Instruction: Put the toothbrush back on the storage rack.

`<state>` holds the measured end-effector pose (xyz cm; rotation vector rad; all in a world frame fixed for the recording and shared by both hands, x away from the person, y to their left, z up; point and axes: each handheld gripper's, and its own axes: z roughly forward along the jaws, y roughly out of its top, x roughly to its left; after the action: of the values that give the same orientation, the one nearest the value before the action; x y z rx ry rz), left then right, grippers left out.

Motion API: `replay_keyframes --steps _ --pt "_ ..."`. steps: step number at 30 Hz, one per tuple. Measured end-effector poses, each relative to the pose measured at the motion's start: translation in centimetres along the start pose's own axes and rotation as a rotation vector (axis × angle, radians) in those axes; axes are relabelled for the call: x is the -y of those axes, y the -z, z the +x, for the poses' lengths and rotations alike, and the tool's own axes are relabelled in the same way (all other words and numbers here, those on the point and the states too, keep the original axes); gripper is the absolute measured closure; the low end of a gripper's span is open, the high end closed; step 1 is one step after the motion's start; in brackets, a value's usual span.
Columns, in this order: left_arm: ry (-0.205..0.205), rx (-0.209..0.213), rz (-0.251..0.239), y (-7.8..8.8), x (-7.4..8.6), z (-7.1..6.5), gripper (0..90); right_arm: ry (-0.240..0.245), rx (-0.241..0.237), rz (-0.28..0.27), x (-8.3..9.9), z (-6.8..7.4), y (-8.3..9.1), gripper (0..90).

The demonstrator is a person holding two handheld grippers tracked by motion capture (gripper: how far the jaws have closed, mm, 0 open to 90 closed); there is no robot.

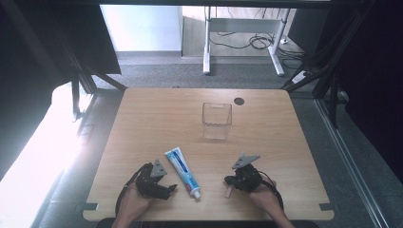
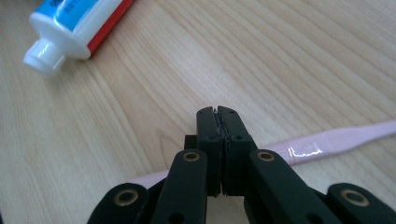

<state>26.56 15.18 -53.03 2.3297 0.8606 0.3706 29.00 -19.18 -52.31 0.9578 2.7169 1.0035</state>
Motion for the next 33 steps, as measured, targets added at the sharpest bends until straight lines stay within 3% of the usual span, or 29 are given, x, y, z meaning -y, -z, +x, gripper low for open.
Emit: replay_keyframes --steps 13,27,33 --pt "0.000 -0.002 0.002 -0.1 0.0 0.0 13.5 -0.052 0.040 0.000 2.4 -1.4 2.2 87.8" --pt "0.006 -0.002 0.004 -0.1 -0.1 0.0 13.5 -0.109 0.114 0.013 4.5 -3.9 4.5 87.7" --pt "0.008 0.004 0.002 -0.1 -0.1 0.0 13.5 -0.113 0.114 0.015 4.6 -4.0 4.8 87.3"
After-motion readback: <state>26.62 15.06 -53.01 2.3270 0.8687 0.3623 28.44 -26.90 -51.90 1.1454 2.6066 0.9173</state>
